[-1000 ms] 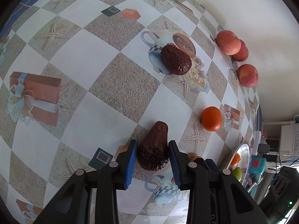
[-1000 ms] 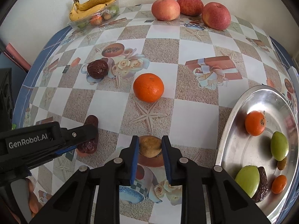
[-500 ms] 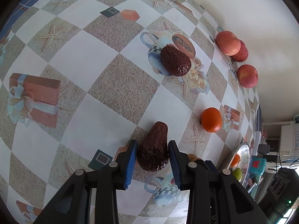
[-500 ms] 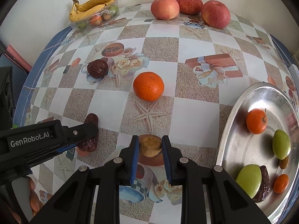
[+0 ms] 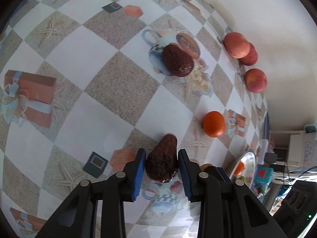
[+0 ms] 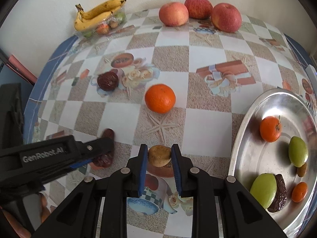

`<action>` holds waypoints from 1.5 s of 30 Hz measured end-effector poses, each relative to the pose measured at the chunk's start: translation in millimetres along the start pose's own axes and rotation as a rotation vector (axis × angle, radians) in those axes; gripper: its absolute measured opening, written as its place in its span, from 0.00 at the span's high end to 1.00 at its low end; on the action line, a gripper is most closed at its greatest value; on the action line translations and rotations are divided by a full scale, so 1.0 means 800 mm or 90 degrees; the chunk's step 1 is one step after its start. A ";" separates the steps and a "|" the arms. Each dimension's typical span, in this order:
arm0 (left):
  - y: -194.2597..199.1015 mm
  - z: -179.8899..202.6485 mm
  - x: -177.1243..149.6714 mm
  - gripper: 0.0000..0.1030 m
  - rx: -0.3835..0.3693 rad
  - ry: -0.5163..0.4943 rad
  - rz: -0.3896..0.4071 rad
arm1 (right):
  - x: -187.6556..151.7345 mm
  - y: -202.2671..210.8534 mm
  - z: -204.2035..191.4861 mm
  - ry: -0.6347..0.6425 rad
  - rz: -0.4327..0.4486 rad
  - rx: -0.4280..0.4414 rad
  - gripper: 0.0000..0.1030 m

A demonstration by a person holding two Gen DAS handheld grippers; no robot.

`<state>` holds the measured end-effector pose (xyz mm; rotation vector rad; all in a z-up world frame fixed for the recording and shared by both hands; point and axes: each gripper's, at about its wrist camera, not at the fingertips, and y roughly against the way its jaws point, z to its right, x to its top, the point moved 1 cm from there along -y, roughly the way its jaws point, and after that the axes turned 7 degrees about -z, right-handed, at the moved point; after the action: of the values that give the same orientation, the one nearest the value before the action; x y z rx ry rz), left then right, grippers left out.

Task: Organize fruits
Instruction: 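Carry both fruits over the steel plate and release them inside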

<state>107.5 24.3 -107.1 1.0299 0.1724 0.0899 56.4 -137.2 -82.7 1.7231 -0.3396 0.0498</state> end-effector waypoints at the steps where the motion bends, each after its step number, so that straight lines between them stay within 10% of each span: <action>1: 0.003 0.003 0.000 0.65 -0.002 -0.004 0.005 | 0.000 0.003 0.000 -0.001 0.004 0.001 0.75; 14: 0.013 0.041 -0.012 0.66 -0.029 -0.062 0.016 | 0.000 0.037 0.043 -0.069 0.045 0.013 0.75; 32: -0.032 0.178 -0.107 0.64 -0.092 -0.344 -0.035 | -0.034 0.100 0.196 -0.295 0.119 -0.082 0.75; 45: -0.044 0.173 -0.108 0.50 -0.053 -0.347 -0.048 | -0.037 0.087 0.197 -0.298 0.095 -0.077 0.75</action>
<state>47.7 -124.0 -59.3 0.9302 -0.2863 -0.2503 -14.5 -293.8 -51.3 1.5742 -0.8007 -0.2652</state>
